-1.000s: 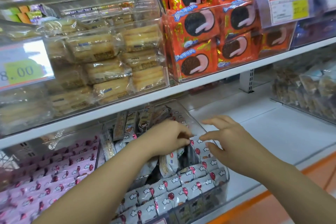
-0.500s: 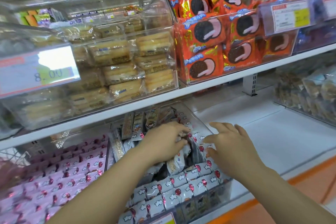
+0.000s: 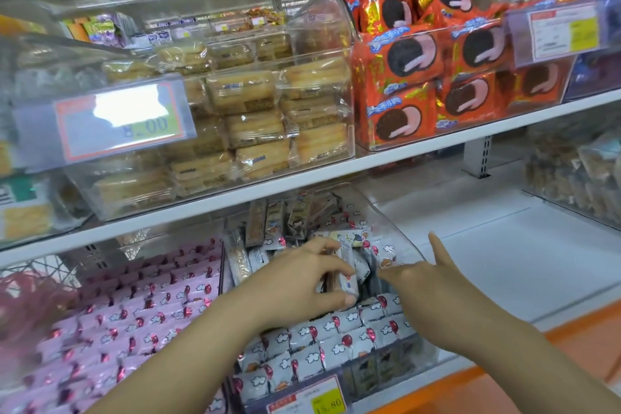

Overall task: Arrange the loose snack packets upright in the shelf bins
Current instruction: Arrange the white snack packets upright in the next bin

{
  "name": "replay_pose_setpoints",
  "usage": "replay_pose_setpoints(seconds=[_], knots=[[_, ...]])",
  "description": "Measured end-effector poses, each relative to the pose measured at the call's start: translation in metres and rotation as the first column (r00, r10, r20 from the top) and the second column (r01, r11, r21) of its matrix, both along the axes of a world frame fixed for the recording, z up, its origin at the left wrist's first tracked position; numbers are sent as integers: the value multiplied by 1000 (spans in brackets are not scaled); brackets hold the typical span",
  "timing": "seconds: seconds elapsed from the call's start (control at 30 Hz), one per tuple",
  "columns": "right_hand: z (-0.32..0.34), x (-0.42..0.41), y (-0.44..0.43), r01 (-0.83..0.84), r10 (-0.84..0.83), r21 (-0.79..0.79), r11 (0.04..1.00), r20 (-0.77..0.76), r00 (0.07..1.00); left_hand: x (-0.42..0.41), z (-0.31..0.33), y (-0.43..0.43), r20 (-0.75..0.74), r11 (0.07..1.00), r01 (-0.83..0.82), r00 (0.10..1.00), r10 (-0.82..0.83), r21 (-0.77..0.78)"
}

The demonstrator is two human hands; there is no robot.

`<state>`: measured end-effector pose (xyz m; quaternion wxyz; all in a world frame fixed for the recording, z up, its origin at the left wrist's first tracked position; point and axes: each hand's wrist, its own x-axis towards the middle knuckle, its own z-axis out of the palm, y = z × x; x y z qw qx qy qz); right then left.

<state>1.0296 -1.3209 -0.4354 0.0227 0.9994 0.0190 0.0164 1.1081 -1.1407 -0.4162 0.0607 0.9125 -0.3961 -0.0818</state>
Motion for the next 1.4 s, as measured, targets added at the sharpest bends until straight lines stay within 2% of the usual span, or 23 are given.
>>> replay_pose_setpoints(seconds=[0.23,0.33,0.47,0.53,0.63,0.77,0.9,1.03,1.1,1.17,1.3,1.4], knots=[[1,3,0,-8,10,56,998,-46,999,-1,-3,-1,10,999,12,1000,-12,30],[-1,2,-4,-35,28,166,986,45,999,-2,-6,1,38,999,15,999,-14,-36],[-8,4,-12,-133,39,346,929,265,963,-3,-6,3,60,974,-67,995,82,-215],[-11,6,-14,-172,39,421,891,307,951,-3,-5,6,47,920,-151,983,180,-361],[-14,8,-16,-207,28,455,866,368,929,-2,-4,11,-70,765,-273,955,288,-583],[-11,7,-16,-184,-41,545,818,375,926,-5,-7,14,-289,526,-389,920,264,-756],[-10,5,-16,-233,-101,756,612,367,925,-13,0,1,-388,441,-405,912,133,-801],[-8,4,-24,-272,-165,796,540,417,894,-14,6,-11,-417,382,-399,908,38,-833],[-8,3,-24,-274,-181,811,518,416,891,-15,5,-14,-427,406,-374,903,-45,-834],[-11,4,-24,-261,-171,791,552,415,894,-16,2,-18,-395,428,-323,915,-87,-844],[-13,6,-24,-252,-130,727,639,425,896,-17,-4,-22,-324,354,-293,945,-30,-888],[-6,4,-20,-314,-85,754,577,438,895,-20,-5,-27,-223,491,-196,975,4,-849]])
